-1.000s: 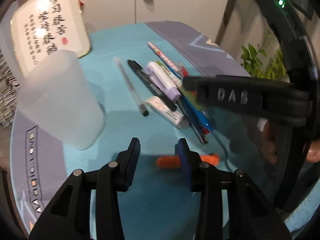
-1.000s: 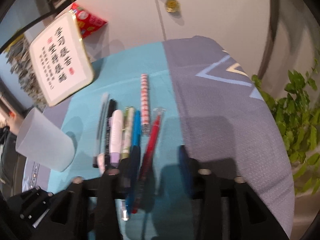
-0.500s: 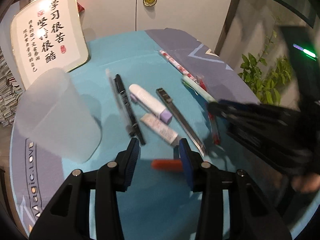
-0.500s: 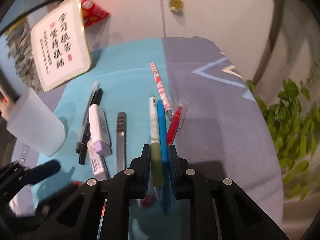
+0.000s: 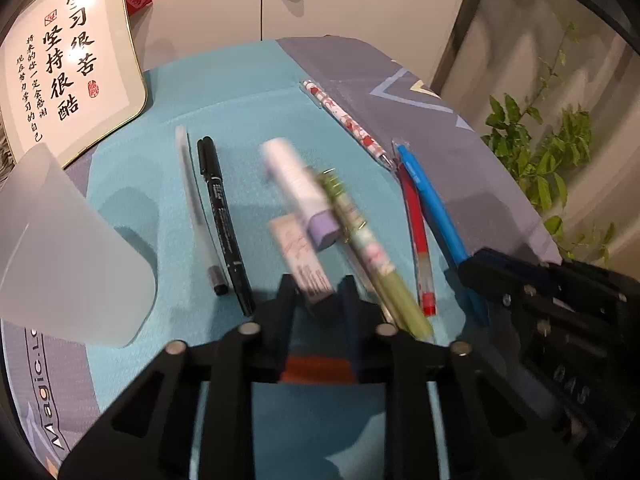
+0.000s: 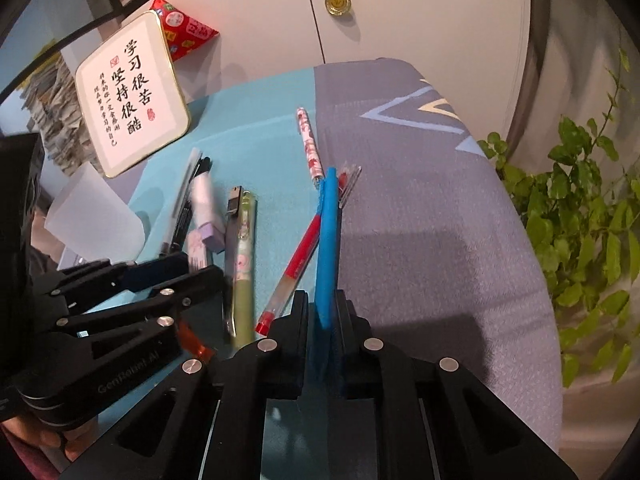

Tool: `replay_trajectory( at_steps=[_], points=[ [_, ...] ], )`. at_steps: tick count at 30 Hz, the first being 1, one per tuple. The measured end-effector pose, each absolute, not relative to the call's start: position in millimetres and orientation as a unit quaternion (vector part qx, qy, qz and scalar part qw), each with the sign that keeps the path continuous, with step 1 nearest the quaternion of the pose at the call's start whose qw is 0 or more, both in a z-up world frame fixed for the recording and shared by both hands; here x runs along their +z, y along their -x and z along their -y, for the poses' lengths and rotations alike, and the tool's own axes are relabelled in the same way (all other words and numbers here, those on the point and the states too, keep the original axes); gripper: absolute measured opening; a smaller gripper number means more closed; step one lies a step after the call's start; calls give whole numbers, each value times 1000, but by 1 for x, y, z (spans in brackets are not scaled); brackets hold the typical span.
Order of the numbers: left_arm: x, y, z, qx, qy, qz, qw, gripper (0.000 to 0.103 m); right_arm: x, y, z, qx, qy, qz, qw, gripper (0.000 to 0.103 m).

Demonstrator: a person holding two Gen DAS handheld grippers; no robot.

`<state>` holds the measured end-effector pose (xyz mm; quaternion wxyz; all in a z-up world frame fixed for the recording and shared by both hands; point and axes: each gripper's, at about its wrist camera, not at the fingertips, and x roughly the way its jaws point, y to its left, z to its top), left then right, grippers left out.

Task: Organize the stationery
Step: 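Grasp the blue pen with the right gripper, then grasp the white eraser with the left gripper while the right gripper holds the blue pen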

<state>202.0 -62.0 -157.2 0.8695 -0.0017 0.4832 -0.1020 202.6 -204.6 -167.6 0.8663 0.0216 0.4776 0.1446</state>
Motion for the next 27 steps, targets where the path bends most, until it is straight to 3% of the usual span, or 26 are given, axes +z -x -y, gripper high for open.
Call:
replay_trajectory(
  at_steps=[8, 9, 12, 20, 21, 23, 24, 27],
  points=[
    [-153, -167, 50, -156, 6, -493, 856, 15, -165, -207, 205, 139, -26, -476, 868, 13],
    [-152, -165, 50, -156, 7, -492, 856, 15, -165, -209, 205, 135, -27, -477, 868, 17],
    [-149, -166, 50, -144, -4, -484, 863, 14, -172, -220, 198, 123, -10, -493, 861, 42],
    [-135, -193, 71, -154, -1, -469, 870, 17, -166, -242, 191, 102, 18, -464, 880, 44],
    [-137, -199, 77, -156, -5, -472, 867, 18, -170, -247, 191, 101, 16, -473, 875, 43],
    [-144, -208, 85, -155, -15, -481, 863, 23, -174, -251, 196, 112, -11, -475, 873, 32],
    [-149, -212, 89, -148, -21, -485, 861, 22, -174, -252, 197, 118, -20, -477, 871, 13],
    [-157, -219, 89, -149, -8, -500, 853, 22, -175, -248, 206, 115, -24, -482, 868, 11]
  ],
)
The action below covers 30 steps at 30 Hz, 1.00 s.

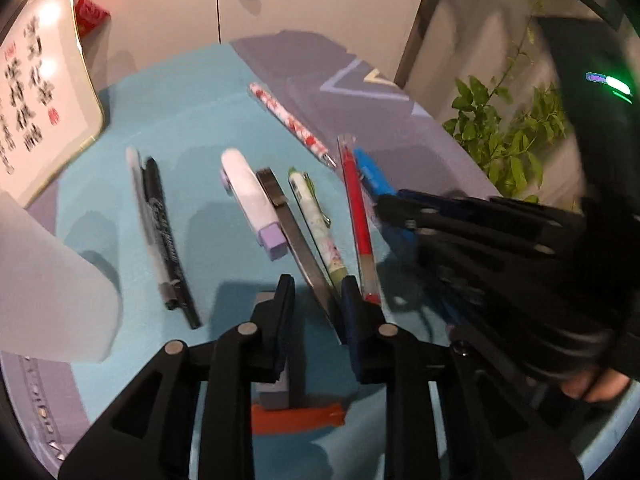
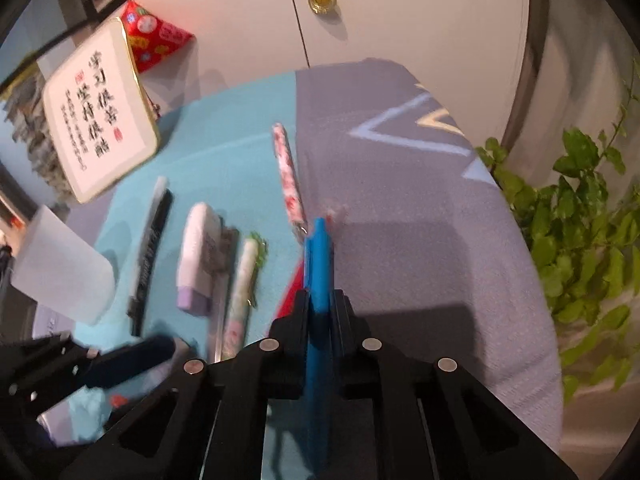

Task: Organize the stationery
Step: 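Grasp the white eraser with the left gripper while the right gripper holds the blue pen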

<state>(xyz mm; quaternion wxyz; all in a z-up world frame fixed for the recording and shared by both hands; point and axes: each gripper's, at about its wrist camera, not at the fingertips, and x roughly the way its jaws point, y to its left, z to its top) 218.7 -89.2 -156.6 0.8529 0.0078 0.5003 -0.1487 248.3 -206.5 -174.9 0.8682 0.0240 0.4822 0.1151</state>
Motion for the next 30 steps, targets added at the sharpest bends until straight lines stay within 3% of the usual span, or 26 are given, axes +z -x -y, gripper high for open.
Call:
replay_trajectory(
  at_steps=[4, 8, 11, 18, 21, 22, 30],
  points=[
    [-157, -224, 90, -147, -4, -499, 854, 26, -166, -235, 221, 135, -65, -475, 867, 11],
    [-149, -213, 82, -133, -5, -493, 860, 23, -159, -226, 220, 143, -67, -465, 871, 11],
    [-142, -199, 66, -135, 0, -483, 865, 36, -155, -216, 220, 150, -68, -460, 872, 11],
    [-163, -213, 67, -117, -24, -503, 856, 37, -149, -206, 213, 162, -68, -452, 875, 11],
    [-166, -217, 70, -110, -41, -499, 859, 29, -146, -202, 211, 162, -57, -448, 877, 11],
    [-166, -216, 70, -112, -41, -496, 860, 14, -146, -201, 211, 160, -52, -447, 878, 11],
    [-142, -202, 60, -130, -14, -465, 875, 14, -166, -210, 210, 139, -16, -482, 865, 11]
  ],
)
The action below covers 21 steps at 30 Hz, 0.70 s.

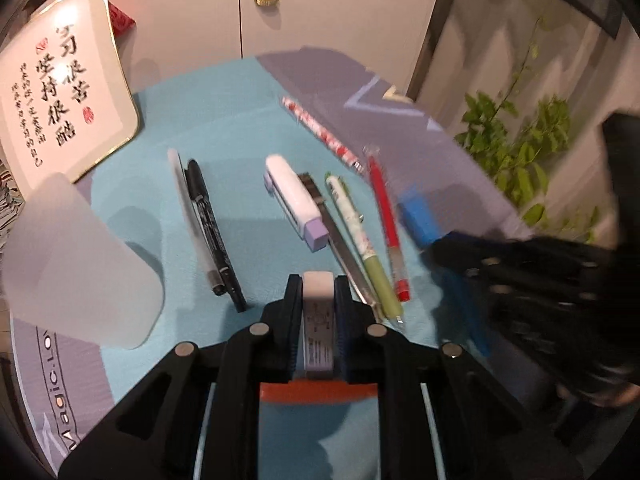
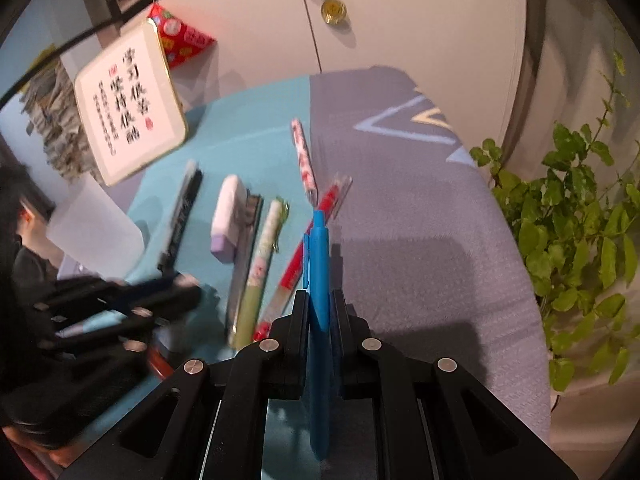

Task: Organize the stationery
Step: 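Grasp the white eraser with the left gripper while the right gripper holds the blue pen, then carry the eraser into the clear cup and open the left gripper while right lifts the blue pen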

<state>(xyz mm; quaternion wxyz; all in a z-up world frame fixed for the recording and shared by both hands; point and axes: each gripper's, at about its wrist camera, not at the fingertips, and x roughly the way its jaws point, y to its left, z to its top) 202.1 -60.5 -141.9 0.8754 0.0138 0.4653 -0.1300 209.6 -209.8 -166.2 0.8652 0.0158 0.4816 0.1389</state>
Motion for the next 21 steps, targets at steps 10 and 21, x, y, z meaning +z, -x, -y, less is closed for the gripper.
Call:
replay_trajectory(
  at_steps=[10, 21],
  points=[
    [-118, -185, 53, -148, 0, -431, 890, 14, -176, -238, 202, 123, -5, -511, 850, 11],
    [-106, -173, 37, -150, 14, -419, 895, 14, -146, -227, 200, 142, -23, -470, 871, 11]
  ],
)
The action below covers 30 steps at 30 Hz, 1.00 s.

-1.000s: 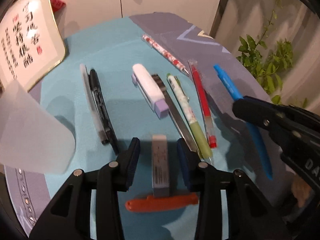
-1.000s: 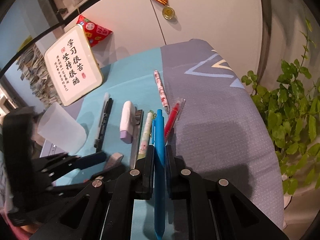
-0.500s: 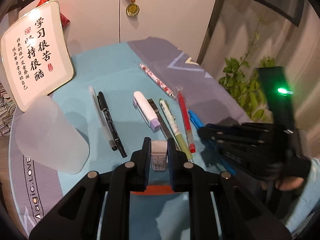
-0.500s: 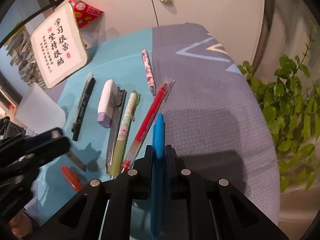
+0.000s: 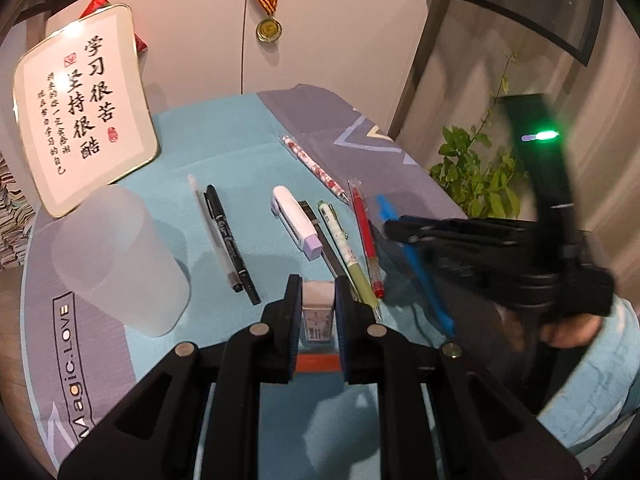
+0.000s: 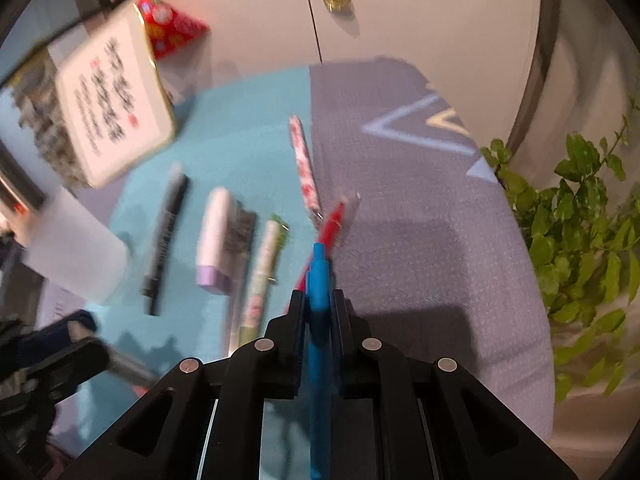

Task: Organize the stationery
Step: 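Carry the eraser into the clear cup and open the left gripper while right lifts the blue pen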

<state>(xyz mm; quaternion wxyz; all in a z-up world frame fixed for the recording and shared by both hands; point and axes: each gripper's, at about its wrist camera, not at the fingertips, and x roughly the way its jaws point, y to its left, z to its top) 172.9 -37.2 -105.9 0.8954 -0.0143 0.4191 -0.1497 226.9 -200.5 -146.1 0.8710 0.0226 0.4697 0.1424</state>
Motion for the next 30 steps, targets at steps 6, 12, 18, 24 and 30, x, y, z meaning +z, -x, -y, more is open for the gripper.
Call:
replay_trajectory(
  at_steps=[6, 12, 18, 24, 30],
  points=[
    [-90, -157, 23, -150, 32, -398, 905, 14, -89, -190, 193, 159, -35, -395, 904, 11],
    [-68, -136, 3, -143, 49, -371, 916, 14, -47, -161, 157, 199, -24, -331, 922, 11],
    [-36, -120, -29, -118, 62, -329, 935, 14, -27, -150, 113, 242, -6, -308, 920, 11],
    [-23, -128, -58, -92, 68, -310, 944, 14, -17, -153, 78, 265, 5, -295, 918, 11],
    [-29, -154, -83, -72, 78, -312, 944, 14, -16, -161, 70, 255, 5, -288, 923, 11]
  ],
)
